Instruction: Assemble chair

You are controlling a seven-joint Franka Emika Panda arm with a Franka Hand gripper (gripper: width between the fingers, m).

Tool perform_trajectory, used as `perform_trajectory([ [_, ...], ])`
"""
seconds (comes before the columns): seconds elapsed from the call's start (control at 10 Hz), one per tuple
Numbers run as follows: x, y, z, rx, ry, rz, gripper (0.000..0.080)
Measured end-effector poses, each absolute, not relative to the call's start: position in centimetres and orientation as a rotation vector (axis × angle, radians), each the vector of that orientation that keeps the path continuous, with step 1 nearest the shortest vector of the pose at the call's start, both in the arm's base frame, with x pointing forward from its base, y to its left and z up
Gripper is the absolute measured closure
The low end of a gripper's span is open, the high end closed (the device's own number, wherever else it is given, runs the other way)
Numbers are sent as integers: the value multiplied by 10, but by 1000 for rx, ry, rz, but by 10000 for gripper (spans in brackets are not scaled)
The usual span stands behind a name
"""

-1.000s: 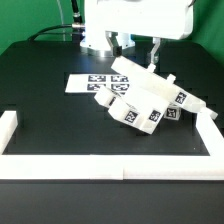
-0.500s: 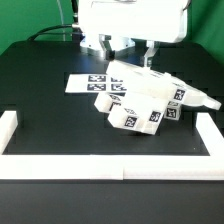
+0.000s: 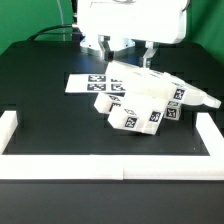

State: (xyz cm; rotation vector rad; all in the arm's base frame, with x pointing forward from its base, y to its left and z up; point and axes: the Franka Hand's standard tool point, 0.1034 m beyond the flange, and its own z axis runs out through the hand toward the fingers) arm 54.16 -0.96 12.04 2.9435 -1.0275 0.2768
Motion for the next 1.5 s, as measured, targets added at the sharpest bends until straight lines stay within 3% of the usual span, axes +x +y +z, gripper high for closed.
perform_trajectory([
  [0.6, 536, -28, 99, 2895, -980, 323, 151],
  [1.2, 541, -35, 101, 2883, -964, 379, 151],
  [1.5, 542, -32, 114, 2910, -994, 362, 151],
])
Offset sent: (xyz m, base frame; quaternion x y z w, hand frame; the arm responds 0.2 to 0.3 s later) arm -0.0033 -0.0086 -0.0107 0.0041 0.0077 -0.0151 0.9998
